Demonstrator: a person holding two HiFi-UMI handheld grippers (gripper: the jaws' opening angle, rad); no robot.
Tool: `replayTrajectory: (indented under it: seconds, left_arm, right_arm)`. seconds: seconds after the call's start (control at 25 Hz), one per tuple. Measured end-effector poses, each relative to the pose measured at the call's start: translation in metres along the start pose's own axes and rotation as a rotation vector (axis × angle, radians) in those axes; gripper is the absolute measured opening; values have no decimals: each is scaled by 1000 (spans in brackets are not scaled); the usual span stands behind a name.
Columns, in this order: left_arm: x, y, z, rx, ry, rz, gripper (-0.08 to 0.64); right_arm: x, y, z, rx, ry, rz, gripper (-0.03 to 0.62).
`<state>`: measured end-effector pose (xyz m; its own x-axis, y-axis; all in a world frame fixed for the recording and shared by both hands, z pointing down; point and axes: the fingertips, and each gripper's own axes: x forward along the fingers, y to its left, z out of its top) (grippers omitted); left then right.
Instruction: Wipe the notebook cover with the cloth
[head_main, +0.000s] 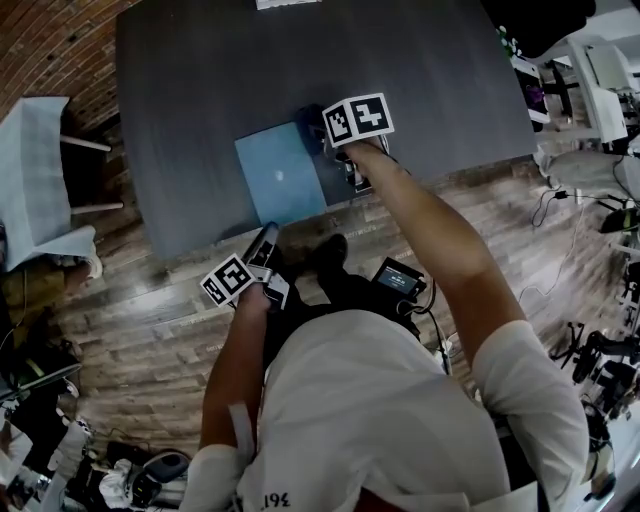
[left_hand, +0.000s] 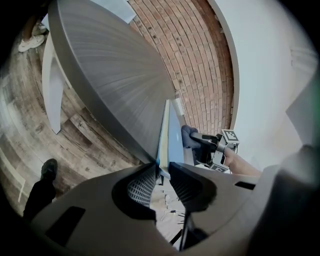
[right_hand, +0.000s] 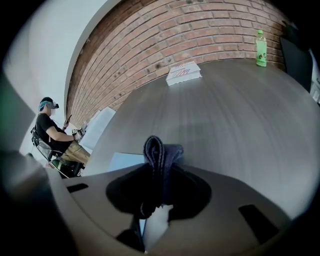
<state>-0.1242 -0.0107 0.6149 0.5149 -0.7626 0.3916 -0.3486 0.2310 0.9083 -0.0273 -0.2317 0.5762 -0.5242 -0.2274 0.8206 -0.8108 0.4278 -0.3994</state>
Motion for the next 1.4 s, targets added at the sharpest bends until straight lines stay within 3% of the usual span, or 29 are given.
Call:
replayTrajectory:
  seconds: [0.68, 1.4]
  left_arm:
    - [0, 2, 4, -7, -7, 1, 97]
    - [1, 2, 5, 9, -35, 19, 93]
  right_arm:
    - [-2, 0, -49, -68, 137, 22, 103]
    - [-23, 7, -105, -80, 180, 67, 103]
